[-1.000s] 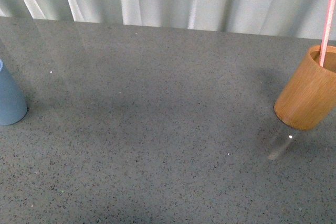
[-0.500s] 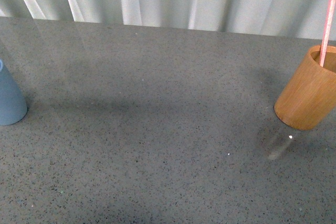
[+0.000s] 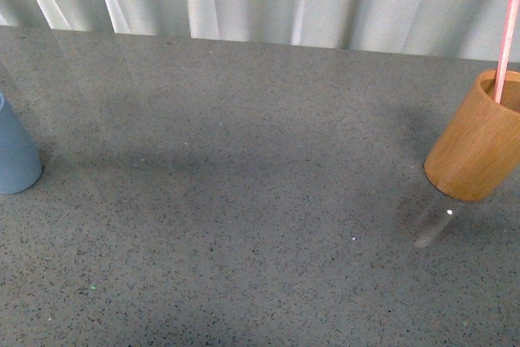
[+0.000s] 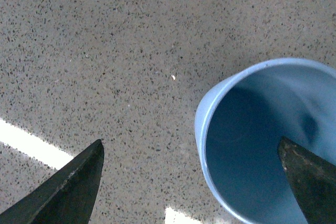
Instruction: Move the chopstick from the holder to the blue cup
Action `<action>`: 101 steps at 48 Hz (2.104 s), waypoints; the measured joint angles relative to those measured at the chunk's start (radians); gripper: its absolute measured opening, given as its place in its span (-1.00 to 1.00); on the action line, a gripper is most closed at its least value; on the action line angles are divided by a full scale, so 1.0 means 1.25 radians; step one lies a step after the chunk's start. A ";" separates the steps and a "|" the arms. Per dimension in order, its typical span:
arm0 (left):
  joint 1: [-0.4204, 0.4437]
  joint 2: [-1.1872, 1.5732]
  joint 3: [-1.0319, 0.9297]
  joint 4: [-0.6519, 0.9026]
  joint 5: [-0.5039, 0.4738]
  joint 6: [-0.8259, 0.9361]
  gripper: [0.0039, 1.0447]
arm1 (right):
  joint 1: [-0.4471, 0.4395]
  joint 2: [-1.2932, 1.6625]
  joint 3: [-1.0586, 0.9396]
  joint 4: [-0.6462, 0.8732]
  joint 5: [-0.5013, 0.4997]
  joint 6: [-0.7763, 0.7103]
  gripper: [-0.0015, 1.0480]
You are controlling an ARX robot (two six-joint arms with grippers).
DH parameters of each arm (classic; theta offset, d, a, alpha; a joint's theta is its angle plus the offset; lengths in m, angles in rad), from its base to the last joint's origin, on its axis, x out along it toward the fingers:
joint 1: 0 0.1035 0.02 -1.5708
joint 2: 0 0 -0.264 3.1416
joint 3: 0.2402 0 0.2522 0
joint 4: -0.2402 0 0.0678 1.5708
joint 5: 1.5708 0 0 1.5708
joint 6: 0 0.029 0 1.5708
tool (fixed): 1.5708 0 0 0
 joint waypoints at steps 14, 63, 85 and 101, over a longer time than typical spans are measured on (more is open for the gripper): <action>0.011 0.096 0.057 0.021 -0.002 0.000 0.87 | 0.000 0.000 0.000 0.000 0.000 0.000 0.81; -0.120 0.073 0.184 -0.154 0.057 0.103 -0.94 | 0.000 0.000 0.000 0.000 0.000 0.000 0.81; -0.355 0.094 0.313 -0.253 0.056 0.074 -0.94 | 0.000 0.000 0.000 0.000 0.000 0.000 0.81; -0.444 0.096 0.264 -0.276 0.042 0.051 -0.94 | 0.000 0.000 0.000 0.000 0.000 0.000 0.81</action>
